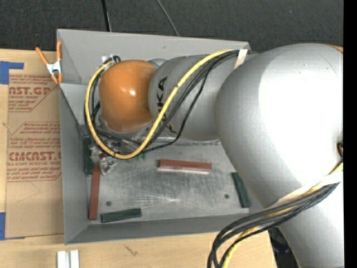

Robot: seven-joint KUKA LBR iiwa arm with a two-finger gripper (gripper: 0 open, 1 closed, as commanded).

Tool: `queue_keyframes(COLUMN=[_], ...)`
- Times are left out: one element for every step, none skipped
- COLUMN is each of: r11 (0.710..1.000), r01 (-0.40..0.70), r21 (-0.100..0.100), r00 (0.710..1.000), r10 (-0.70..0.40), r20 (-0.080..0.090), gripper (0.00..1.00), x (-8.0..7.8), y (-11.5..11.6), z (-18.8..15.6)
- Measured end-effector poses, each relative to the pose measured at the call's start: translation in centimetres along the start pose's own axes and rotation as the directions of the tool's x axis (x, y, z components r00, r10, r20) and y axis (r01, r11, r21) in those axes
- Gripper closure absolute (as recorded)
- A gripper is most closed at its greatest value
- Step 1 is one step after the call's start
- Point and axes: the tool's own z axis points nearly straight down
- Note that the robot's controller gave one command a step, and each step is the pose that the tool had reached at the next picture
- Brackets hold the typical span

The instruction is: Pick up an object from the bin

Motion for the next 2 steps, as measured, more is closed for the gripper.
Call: queue_keyframes(r11=[1.000, 1.000], r01=[0.000, -0.001], r21=[0.000, 0.000], r00=[1.000, 1.000], r10=[0.000, 0.001], r20=[-0.018, -0.016], gripper=[0.00, 0.00], x=[0.39, 0.36], y=[-0.08, -0.10], z=[0.24, 0.24])
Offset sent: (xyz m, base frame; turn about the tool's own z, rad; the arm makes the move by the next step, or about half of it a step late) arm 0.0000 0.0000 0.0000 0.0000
